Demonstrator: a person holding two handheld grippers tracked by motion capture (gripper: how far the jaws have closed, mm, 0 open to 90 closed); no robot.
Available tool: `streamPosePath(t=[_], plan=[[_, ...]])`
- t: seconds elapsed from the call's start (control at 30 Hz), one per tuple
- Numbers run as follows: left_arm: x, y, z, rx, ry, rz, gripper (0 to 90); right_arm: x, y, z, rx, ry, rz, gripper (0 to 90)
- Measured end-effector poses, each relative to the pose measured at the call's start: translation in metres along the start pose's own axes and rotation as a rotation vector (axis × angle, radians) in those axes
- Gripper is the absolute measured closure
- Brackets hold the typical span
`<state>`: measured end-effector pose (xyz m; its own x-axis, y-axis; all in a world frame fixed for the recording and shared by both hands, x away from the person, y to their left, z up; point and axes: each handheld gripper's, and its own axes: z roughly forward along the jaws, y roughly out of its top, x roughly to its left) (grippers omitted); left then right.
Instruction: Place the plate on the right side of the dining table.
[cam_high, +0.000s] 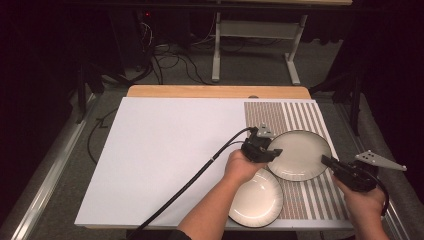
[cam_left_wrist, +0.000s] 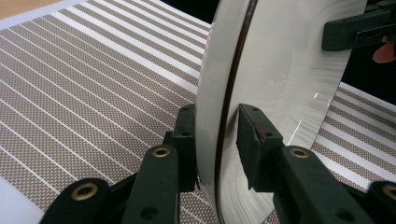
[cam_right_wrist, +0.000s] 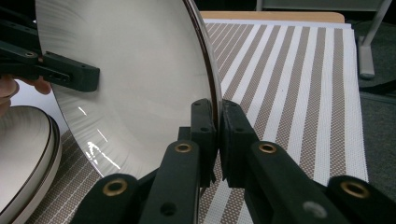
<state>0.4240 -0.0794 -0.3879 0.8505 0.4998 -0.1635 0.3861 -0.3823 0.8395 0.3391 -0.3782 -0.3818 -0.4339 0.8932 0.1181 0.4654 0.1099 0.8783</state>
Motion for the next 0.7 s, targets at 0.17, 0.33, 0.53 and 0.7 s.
streamPosePath(t=[0.17, 0.33, 0.53, 0.7], plan=[[-0.001, -0.001, 0.002, 0.011, 0.003, -0.006, 69.5, -0.001, -0.002, 0.001, 0.009, 0.000, 0.002, 87.3], [0.000, -0.001, 0.002, 0.019, 0.006, -0.019, 69.1, -0.001, -0.002, 0.002, 0.009, 0.001, 0.001, 87.4], [0.000, -0.001, -0.002, 0.012, 0.048, -0.004, 60.2, 0.000, 0.001, 0.005, 0.005, 0.000, -0.006, 87.4], [0.007, -0.005, -0.033, -0.062, 0.092, -0.004, 48.7, 0.000, 0.003, 0.008, 0.007, -0.003, 0.005, 87.3]])
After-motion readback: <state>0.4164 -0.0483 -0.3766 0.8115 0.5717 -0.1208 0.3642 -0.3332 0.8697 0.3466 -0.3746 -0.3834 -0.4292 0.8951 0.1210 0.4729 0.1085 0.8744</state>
